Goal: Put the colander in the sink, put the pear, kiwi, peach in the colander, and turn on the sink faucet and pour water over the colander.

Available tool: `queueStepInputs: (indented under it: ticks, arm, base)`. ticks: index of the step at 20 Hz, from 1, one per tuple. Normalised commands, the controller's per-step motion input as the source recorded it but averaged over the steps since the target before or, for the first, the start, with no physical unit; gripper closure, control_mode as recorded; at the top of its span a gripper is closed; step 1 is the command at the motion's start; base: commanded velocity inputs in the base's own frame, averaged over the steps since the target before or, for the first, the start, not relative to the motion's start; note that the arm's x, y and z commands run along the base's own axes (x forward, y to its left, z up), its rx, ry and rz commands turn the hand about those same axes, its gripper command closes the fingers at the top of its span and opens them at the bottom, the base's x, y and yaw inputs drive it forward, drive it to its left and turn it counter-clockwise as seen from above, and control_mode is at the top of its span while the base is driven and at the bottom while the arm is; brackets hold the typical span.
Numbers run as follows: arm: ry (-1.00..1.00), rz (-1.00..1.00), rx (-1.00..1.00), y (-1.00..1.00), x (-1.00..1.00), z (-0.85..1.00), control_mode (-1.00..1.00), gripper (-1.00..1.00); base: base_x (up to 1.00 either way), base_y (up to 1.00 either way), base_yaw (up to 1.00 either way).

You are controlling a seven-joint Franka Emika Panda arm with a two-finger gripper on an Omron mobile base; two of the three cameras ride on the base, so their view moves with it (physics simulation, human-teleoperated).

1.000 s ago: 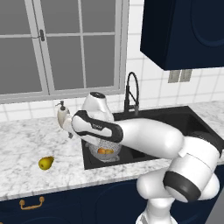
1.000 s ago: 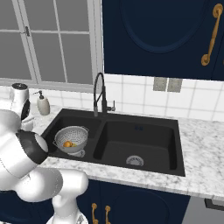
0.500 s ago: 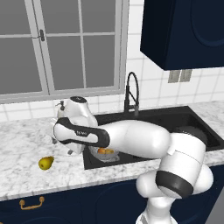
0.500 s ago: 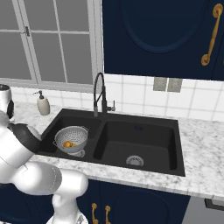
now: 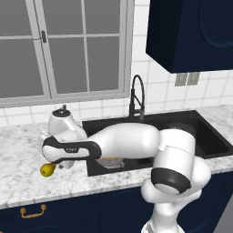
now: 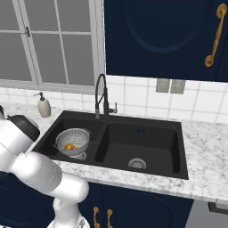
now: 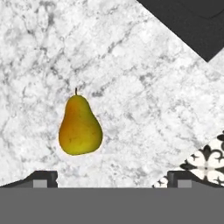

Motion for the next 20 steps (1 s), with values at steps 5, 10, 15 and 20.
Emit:
queueStepInputs:
  ticks: [5,10,15,20]
  arm:
    - [0.07,-0.06,-0.05,0.05,0.15,-0.34,-1.00,-1.00]
    - [0.16,-0.01,0.00,0.01,0.40,-0.30,-1.00,-1.00]
    - [0.09,0.00,0.00,0.21,0.02,-0.14,-1.00,-1.00]
    - [0.04,0.00,-0.01,0.22,0.21,-0.10,-1.00,-1.00]
  base:
    - [0.00,0.00,0.00]
    - [0.00,0.00,0.00]
    - [0.00,0.00,0.00]
    - [0.00,0.00,0.00]
